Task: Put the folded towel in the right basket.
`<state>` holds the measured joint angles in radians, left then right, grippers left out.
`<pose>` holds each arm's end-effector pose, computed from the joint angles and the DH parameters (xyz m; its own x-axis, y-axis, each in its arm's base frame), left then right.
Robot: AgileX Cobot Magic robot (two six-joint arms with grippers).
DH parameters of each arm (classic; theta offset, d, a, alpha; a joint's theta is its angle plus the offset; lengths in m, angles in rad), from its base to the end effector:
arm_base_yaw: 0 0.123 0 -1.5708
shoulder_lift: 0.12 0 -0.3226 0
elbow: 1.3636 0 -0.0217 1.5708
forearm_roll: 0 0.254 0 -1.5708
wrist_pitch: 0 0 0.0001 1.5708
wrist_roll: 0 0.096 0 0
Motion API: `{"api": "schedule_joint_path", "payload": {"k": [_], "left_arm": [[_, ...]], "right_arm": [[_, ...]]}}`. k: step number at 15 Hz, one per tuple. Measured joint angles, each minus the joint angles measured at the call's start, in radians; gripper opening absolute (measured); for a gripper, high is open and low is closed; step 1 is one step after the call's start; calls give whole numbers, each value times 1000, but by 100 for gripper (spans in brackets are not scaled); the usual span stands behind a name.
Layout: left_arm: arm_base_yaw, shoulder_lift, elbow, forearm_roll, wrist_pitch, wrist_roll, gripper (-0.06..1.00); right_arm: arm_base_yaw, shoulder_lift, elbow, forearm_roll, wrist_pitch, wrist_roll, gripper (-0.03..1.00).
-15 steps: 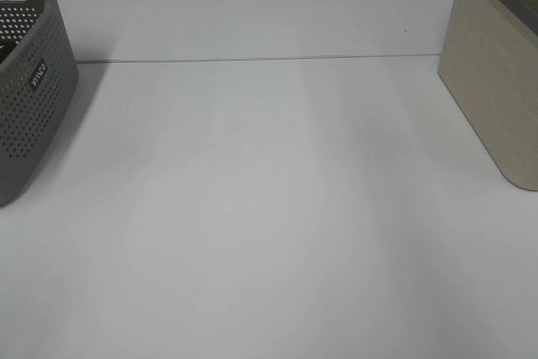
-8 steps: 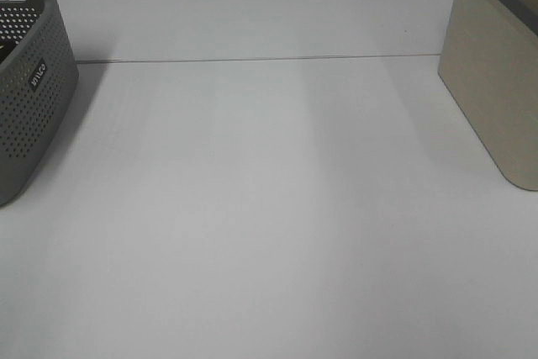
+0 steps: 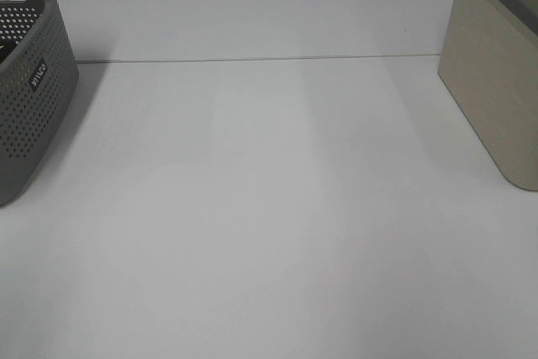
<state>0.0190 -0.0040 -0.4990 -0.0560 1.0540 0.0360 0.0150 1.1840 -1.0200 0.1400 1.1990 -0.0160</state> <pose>-0.0356 -0.0054 0.2768 -0.4465 -0.0002 -0.8948 0.0283 0.9995 -0.0143 0.1975 0.0155 0.3453 -0.9570 0.0205 -0.2894 -0.0195 0.9907 0.1345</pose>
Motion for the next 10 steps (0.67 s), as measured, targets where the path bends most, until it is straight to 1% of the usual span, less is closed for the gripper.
{"api": "schedule_joint_path", "payload": {"k": [3, 4, 5, 8, 10], "left_arm": [[0, 0, 0, 0, 0, 0, 97], [0, 0, 0, 0, 0, 0, 97], [0, 0, 0, 0, 0, 0, 97], [0, 0, 0, 0, 0, 0, 97], [0, 0, 0, 0, 0, 0, 97]], "right_arm": [[0, -229, 236, -3, -17, 1, 55], [0, -399, 334, -21, -23, 1, 55], [0, -433, 349, -23, -26, 1, 55], [0, -678, 421, -25, -33, 0, 55], [0, -816, 464, -46, -59, -1, 55]]}}
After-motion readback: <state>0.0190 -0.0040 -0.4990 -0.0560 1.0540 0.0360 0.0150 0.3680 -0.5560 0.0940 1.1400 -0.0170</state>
